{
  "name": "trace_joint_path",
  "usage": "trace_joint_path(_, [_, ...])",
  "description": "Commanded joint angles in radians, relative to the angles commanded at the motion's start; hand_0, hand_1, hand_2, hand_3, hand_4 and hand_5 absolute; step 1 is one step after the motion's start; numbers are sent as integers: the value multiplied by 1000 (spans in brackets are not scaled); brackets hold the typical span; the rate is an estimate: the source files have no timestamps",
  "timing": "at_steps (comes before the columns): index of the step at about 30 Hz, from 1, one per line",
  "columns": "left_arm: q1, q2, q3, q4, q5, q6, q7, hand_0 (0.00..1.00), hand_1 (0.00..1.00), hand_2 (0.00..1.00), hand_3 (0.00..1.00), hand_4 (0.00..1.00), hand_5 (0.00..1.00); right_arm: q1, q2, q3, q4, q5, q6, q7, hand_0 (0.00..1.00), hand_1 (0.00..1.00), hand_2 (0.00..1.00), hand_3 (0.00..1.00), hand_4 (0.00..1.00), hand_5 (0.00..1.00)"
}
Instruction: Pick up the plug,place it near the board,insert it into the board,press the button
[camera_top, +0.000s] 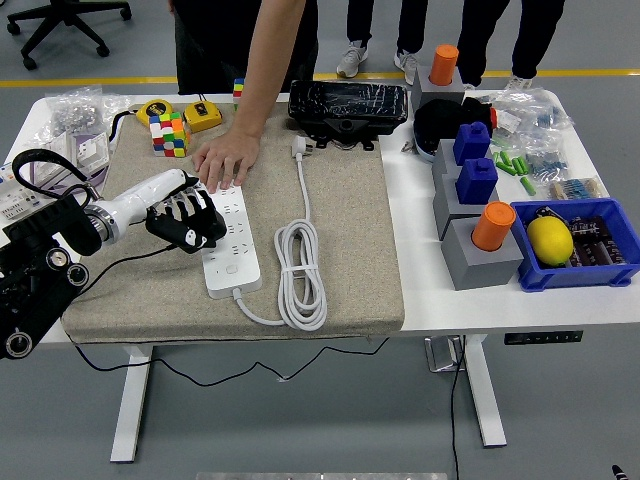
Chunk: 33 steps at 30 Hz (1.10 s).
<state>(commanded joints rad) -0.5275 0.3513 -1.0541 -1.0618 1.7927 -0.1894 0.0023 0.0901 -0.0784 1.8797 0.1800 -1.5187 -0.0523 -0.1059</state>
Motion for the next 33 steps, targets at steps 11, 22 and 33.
trace_joint_path(11, [-7, -9, -12, 54, 36, 25, -11, 292, 329, 347, 509, 634, 2, -4, 0, -5, 0, 1, 1, -3, 811, 726, 717, 763, 998, 998])
trace_joint_path(22, [-16, -24, -14, 102, 43, 37, -27, 302, 376, 372, 518, 647, 2, -1, 0, -10, 0, 6, 1, -3, 811, 726, 717, 763, 998, 998])
trace_joint_path(33, [-23, -30, -8, 119, 54, 47, -34, 330, 455, 406, 527, 643, 2, 1, -2, -13, 0, 11, 1, -3, 811, 726, 717, 763, 998, 998])
